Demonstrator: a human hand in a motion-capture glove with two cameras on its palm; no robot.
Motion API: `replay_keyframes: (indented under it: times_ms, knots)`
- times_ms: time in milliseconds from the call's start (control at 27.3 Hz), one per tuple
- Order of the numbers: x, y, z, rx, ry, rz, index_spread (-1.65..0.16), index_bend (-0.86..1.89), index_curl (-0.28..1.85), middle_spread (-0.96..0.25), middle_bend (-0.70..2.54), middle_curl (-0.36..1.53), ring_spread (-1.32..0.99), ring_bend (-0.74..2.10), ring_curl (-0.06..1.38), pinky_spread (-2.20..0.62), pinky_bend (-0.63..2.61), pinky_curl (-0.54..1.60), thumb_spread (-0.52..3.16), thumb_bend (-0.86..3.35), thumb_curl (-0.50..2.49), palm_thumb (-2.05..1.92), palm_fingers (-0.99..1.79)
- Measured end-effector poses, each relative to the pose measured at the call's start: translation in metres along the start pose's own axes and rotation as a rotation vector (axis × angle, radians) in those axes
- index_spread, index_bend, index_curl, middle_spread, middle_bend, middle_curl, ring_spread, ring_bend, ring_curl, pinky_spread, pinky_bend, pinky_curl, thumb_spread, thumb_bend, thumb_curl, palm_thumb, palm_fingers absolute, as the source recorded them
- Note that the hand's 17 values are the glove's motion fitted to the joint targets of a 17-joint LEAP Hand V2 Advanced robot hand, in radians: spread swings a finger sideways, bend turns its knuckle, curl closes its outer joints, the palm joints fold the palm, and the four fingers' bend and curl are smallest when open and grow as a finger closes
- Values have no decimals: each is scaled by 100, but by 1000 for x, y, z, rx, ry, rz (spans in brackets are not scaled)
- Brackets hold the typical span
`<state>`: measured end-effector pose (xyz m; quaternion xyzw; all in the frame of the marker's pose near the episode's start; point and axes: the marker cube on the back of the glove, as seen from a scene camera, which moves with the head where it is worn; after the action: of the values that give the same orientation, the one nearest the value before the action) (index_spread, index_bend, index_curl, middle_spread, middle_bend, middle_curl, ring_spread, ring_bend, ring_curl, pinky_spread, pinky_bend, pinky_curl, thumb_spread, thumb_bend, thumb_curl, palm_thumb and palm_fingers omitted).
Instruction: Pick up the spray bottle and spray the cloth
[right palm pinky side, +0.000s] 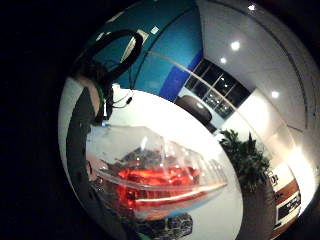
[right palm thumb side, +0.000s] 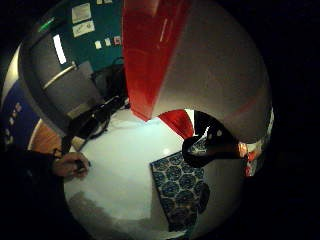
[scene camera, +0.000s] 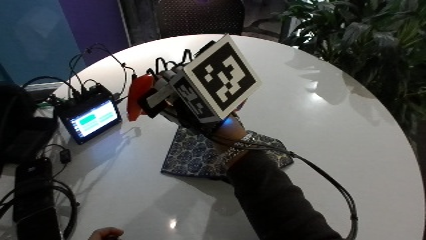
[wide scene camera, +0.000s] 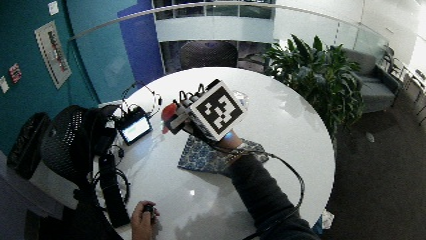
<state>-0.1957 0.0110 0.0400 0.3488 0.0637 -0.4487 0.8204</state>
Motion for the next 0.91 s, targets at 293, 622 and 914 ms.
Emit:
replay_keyframes:
  times_ms: [293,622,914]
  knots:
    - [-29,-12,1,30,-339,102,-28,16,46,-20,48,54,-20,65,50,-27,42,44,111,-2,48,89,125]
    - [-45,-23,14,40,-738,218,-28,16,46,-21,48,55,-20,65,50,-27,42,44,111,-2,49,88,124]
    - [-50,-19,49,19,-974,393,-28,16,46,-20,48,55,-19,65,50,-27,43,44,112,-2,49,88,124]
